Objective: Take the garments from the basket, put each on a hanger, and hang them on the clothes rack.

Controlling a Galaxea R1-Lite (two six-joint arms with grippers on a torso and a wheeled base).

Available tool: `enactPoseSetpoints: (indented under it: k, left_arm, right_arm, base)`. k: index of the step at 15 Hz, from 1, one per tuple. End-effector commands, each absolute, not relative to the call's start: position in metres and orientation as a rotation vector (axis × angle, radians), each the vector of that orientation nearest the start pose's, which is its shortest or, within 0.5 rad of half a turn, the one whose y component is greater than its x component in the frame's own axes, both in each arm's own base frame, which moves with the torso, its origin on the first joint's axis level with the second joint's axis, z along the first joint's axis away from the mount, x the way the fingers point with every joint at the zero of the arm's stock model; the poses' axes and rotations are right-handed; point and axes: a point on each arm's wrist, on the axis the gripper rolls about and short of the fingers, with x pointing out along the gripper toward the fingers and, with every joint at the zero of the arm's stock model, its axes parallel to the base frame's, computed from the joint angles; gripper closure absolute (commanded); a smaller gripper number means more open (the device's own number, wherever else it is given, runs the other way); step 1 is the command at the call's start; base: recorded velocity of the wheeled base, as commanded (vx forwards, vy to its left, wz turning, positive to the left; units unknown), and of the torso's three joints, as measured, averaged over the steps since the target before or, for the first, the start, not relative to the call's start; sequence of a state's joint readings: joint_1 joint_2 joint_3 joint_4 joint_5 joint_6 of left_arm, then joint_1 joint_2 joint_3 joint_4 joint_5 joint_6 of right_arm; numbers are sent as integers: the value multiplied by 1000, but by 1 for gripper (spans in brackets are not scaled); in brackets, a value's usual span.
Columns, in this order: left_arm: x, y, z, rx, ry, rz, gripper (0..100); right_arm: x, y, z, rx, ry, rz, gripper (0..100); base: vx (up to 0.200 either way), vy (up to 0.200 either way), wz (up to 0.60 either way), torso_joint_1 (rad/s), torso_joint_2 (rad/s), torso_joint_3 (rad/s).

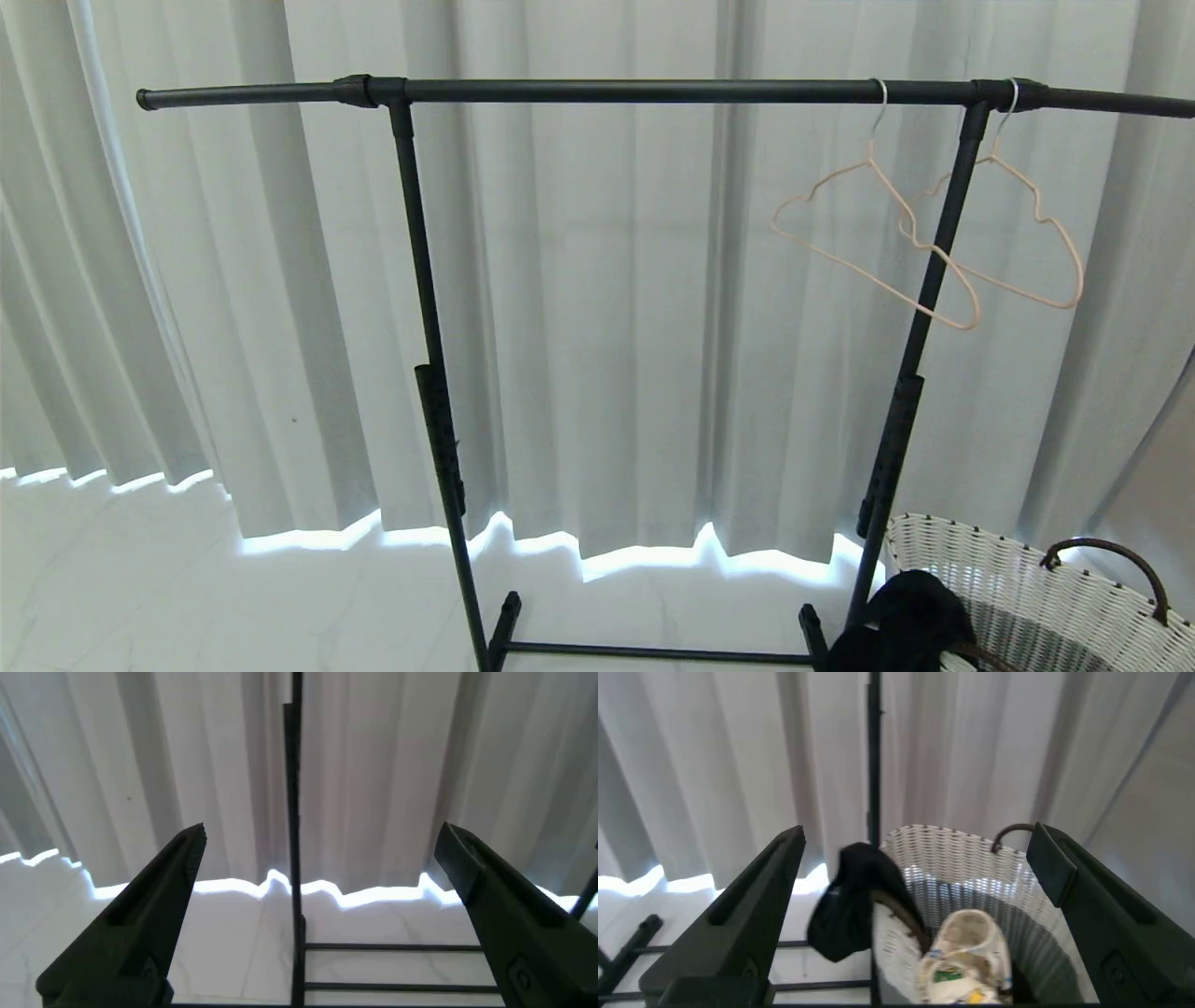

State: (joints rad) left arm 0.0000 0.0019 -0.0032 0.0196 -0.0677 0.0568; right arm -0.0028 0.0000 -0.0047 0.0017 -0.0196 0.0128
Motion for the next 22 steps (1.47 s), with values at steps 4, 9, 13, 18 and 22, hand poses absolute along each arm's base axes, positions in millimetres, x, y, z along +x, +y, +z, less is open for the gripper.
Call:
enactPoseSetpoints:
  k: [4,9,13,18,22]
  left_arm:
    - [-23,-2,74,50,17,-68,0]
    - [-23,-2,74,48,17,-68,0]
    - [-23,-2,74,48,17,-68,0]
    - [-23,-2,74,53,17,-68,0]
    - [-23,-2,74,55,17,-68,0]
  right_arm:
    - [-23,0,77,17,-3,-23,0]
    - [-23,0,77,18,-5,-23,0]
    - [-22,0,77,20,15,-15,0]
    - [-21,-1,77,18,28,-11,0]
    - [-19,-1,78,18,43,-2,0]
  base:
    - [0,-100,0,1,1,1]
    - [0,0,0,0,0,0]
    - [0,0,0,0,0,0]
    - [0,0,0,0,0,0]
    - [-200,0,0,5,2,5]
